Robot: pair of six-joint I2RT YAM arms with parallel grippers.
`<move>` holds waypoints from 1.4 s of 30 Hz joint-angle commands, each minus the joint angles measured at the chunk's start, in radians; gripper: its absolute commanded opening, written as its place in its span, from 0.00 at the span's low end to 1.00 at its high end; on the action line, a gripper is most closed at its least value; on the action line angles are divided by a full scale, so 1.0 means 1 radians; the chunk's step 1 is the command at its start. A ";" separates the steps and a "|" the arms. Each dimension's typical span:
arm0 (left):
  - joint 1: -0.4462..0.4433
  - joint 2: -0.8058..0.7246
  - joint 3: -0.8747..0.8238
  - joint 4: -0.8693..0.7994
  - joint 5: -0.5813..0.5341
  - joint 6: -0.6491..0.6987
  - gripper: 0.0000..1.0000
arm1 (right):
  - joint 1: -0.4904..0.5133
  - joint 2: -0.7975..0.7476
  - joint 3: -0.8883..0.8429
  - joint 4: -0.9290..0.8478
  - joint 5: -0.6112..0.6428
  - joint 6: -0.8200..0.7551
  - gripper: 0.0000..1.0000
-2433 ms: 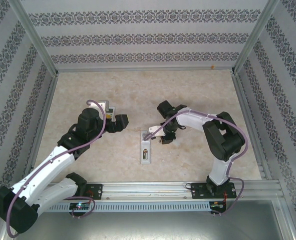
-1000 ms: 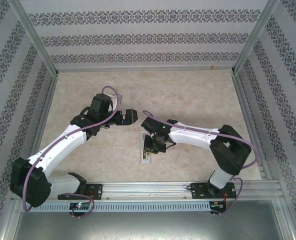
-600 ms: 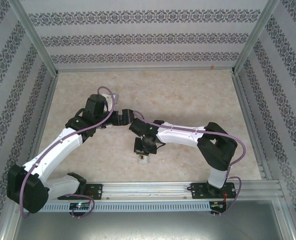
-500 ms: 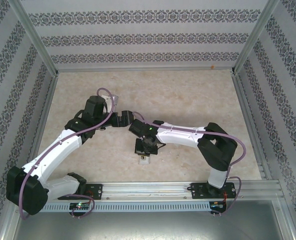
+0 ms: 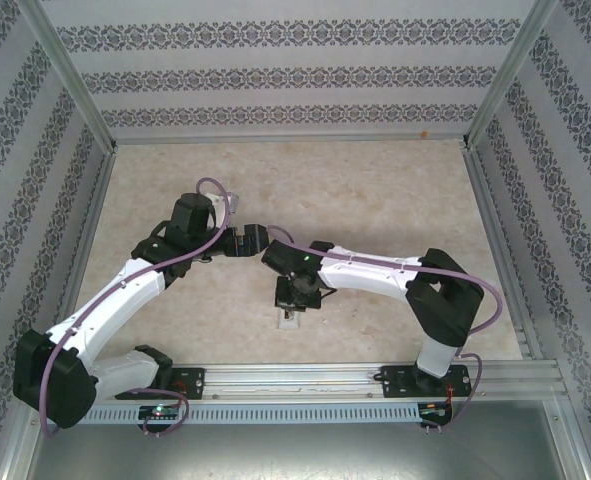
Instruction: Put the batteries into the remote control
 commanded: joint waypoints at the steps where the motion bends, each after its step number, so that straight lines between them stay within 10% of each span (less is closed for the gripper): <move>1: 0.001 -0.003 0.002 0.003 0.017 0.017 1.00 | 0.013 0.044 -0.006 -0.015 -0.016 0.006 0.07; 22: 0.002 0.013 -0.021 0.043 0.037 -0.005 1.00 | 0.024 -0.024 0.004 -0.062 0.000 0.052 0.26; 42: 0.002 0.017 -0.017 0.038 0.036 0.000 1.00 | 0.044 0.063 0.032 -0.099 0.017 0.018 0.14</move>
